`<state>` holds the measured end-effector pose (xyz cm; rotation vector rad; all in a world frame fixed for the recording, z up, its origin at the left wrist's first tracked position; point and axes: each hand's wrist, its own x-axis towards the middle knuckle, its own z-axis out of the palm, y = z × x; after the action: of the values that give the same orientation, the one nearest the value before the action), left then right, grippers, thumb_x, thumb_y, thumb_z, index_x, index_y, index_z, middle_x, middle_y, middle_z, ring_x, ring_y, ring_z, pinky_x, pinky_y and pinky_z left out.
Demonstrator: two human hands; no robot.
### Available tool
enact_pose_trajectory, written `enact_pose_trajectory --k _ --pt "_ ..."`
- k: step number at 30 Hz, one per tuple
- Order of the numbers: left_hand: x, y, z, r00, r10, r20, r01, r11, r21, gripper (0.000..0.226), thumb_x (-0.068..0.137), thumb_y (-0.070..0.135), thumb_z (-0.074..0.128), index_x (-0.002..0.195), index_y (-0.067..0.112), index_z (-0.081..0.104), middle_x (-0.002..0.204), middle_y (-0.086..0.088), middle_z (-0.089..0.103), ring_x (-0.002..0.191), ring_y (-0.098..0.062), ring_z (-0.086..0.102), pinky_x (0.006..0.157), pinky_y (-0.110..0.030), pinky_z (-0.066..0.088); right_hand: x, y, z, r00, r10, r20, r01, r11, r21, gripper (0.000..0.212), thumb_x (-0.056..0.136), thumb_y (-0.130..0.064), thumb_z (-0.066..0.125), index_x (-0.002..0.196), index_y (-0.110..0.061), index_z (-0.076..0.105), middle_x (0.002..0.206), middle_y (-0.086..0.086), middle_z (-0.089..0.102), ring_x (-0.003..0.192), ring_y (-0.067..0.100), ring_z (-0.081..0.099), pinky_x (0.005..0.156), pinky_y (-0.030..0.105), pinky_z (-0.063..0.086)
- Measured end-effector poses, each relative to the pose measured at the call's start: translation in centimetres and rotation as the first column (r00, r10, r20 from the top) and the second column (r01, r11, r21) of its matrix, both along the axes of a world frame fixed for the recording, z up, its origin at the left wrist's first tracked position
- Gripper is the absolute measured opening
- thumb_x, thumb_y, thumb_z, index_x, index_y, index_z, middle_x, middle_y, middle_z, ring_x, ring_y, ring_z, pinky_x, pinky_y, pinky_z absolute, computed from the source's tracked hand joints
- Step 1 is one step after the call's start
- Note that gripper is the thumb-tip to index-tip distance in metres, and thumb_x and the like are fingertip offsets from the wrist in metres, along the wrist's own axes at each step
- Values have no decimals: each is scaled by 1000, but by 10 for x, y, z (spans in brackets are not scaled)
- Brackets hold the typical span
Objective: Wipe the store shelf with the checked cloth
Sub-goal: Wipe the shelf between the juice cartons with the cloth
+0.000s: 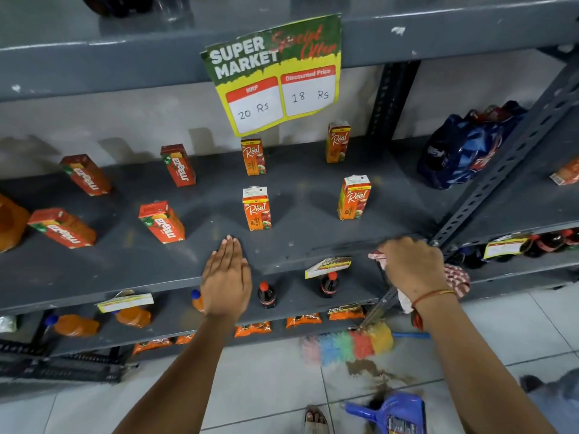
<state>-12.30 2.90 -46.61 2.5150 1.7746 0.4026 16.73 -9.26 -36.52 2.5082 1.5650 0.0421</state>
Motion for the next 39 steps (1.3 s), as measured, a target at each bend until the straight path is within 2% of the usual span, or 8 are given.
enact_pose_trajectory --k 5,9,15,20,25,30,35,39 --pt "1 8 5 999 -8 46 8 1000 -11 54 96 30 25 136 3 49 142 -12 50 134 -24 44 113 -35 26 6 -1 -2 975 10 -223 55 957 285 56 82 -7 55 127 -41 55 126 -3 65 102 34 66 78 43 56" --pt "2 20 5 996 -8 84 9 1000 -14 55 95 29 25 136 2 49 143 -13 48 135 -25 43 115 -35 25 25 20 -20 896 -17 -444 294 772 563 58 83 2 52 130 -32 60 134 -2 62 108 34 65 80 40 55" --pt "1 19 -1 999 -9 54 9 1000 9 54 95 29 26 133 0 51 138 -14 53 128 -27 51 112 -35 28 80 90 -31 823 57 -565 450 543 709 59 85 5 47 134 -25 58 137 5 60 119 27 60 99 30 47" --pt "2 20 -5 996 -14 84 11 999 35 51 94 25 30 131 -2 53 136 -15 55 125 -27 53 115 -25 16 111 150 -52 755 88 -649 548 459 700 54 90 9 40 135 -16 56 135 11 56 119 20 57 103 18 38" --pt "3 26 -13 993 -29 117 16 994 112 48 92 22 34 128 -1 56 134 -14 56 123 -24 55 114 -25 21 137 197 -79 819 146 -555 426 493 758 41 101 -20 32 132 -18 59 127 9 65 114 20 63 101 25 46" --pt "4 32 -16 976 -125 177 93 979 180 51 92 20 31 133 -1 51 142 -7 47 142 -3 23 114 -23 19 150 252 -72 782 204 -588 376 599 707 45 97 -6 37 133 -24 56 133 3 63 120 20 59 100 30 46" --pt "7 40 -9 962 -219 162 184 961 206 54 98 30 14 151 25 11 159 21 -1 143 6 4 114 -18 7 161 283 -79 863 153 -481 138 845 516 35 96 -17 45 126 -28 58 130 4 63 116 30 60 88 31 48" --pt "2 41 -21 986 -148 72 137 981 136 61 97 33 12 135 0 47 149 -6 41 143 8 4 115 -18 7 163 283 -85 895 252 -367 -54 879 474 44 96 -23 46 139 -28 51 152 -5 43 141 22 38 113 38 35"
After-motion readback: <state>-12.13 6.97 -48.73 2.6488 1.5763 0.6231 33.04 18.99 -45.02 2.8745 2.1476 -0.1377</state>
